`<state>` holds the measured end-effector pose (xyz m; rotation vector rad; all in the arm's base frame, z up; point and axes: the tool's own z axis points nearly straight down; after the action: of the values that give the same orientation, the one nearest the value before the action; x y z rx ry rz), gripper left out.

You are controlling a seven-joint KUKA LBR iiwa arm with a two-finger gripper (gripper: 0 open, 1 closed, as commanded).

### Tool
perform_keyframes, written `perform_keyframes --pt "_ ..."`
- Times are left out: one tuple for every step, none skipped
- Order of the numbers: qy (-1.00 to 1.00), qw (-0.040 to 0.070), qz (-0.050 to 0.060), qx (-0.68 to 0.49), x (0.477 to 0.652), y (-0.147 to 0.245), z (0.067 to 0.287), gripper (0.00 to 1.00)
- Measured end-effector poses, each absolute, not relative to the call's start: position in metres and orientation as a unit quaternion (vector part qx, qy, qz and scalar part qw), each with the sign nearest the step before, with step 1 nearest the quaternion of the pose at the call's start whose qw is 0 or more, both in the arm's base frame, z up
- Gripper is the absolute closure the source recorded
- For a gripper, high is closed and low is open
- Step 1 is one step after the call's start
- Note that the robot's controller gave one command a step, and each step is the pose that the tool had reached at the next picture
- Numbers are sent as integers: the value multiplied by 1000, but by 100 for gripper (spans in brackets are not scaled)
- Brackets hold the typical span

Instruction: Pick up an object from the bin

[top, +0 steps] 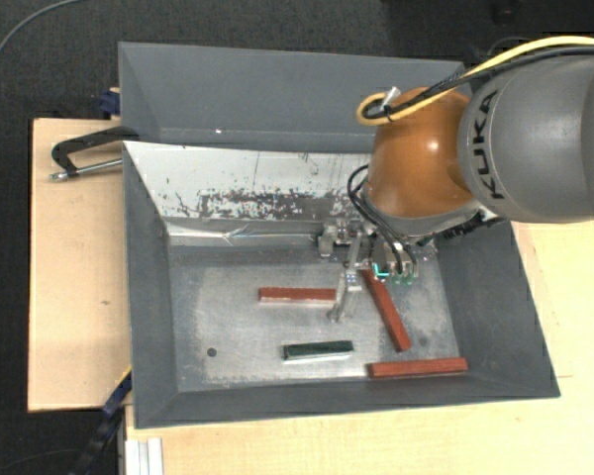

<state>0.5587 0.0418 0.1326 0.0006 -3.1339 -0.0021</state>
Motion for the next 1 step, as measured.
perform_keyframes --pt "-999 3 -1 37 562 85 67 0"
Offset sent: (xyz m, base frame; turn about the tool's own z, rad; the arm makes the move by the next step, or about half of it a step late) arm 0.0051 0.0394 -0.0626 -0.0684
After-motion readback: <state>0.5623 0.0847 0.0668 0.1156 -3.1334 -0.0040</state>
